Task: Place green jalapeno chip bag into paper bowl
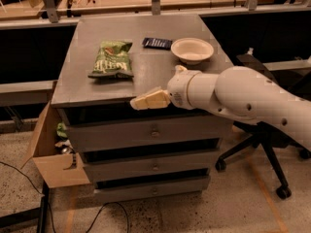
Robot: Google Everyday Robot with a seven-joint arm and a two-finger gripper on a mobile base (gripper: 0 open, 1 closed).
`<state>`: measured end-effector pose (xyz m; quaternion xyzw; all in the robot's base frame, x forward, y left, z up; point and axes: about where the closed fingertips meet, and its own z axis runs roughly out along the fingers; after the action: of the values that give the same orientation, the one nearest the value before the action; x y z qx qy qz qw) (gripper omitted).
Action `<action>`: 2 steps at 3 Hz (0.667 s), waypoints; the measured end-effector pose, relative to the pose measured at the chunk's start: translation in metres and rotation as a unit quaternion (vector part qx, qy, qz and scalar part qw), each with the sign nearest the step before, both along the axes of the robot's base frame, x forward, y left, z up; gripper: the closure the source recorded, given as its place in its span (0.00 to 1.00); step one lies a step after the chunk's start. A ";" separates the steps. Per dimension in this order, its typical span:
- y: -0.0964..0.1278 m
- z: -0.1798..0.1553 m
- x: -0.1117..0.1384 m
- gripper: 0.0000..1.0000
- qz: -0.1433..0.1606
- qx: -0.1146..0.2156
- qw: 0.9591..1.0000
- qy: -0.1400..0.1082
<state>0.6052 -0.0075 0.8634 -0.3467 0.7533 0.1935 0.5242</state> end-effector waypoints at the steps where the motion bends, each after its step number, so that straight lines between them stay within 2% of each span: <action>1: 0.032 0.000 0.031 0.00 0.013 0.018 1.000 -0.017; 2: 0.060 0.005 0.060 0.00 0.012 0.037 0.999 -0.025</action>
Offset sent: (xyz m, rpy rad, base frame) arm 0.0971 0.0947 0.0092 0.1267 -0.0598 0.0139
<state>0.6648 0.0528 0.8684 -0.3404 0.7285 0.2188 0.5528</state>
